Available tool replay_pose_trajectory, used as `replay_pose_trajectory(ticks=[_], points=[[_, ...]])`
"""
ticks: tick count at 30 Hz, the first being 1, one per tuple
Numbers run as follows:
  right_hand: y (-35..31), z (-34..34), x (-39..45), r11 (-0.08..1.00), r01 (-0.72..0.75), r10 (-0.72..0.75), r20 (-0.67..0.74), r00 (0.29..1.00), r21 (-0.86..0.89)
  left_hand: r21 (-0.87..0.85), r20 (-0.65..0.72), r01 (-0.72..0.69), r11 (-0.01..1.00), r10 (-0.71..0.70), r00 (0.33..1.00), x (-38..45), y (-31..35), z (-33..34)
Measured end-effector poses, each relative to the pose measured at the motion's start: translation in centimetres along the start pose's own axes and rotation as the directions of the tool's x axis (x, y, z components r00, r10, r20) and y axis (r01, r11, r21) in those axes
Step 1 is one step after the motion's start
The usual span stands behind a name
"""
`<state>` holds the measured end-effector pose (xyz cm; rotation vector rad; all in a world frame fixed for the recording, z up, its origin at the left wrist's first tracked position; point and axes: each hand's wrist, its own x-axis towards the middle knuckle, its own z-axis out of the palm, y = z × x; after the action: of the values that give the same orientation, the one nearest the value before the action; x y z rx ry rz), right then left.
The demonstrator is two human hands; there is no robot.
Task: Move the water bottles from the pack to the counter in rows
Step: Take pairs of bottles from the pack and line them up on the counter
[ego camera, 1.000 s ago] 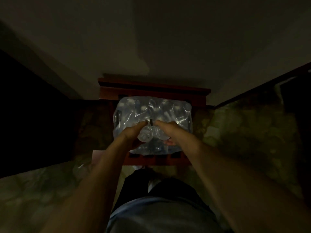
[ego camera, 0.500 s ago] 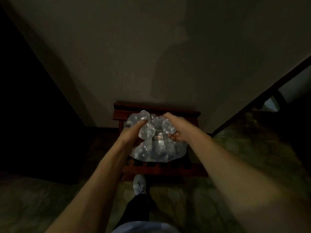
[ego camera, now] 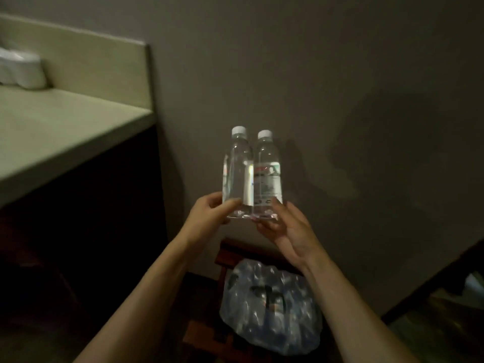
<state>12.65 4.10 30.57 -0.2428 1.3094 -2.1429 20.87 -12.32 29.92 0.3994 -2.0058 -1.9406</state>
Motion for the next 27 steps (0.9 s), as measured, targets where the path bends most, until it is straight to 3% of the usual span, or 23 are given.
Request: replay_pose_trajectory(ticks=[4,8,18,27], points=[[-2.5,6.3,0.7,0.997,0.078,-0.074,0.128,0.989,-0.024,0.077,-0.027,-0.205,0.976,0.208,0.978,0.0,4.6,-4.8],[-1.8,14.4,2.2,0.987,0.151,-0.141,0.157,0.977,-0.057,0.068,-0.111,-0.269,0.961,0.276,0.955,0.2,7.9,-9.9],[5.8,33.5,7.1,0.932,0.361,-0.352,0.154,0.923,-0.032,0.118,-0.192,-0.267,0.956,0.286,0.939,0.1,9.4,-28.3],[11.3,41.5,11.7,0.933,0.331,-0.290,0.250,0.924,-0.141,0.253,-0.100,-0.238,0.938,0.270,0.958,1.4,10.0,-40.5]])
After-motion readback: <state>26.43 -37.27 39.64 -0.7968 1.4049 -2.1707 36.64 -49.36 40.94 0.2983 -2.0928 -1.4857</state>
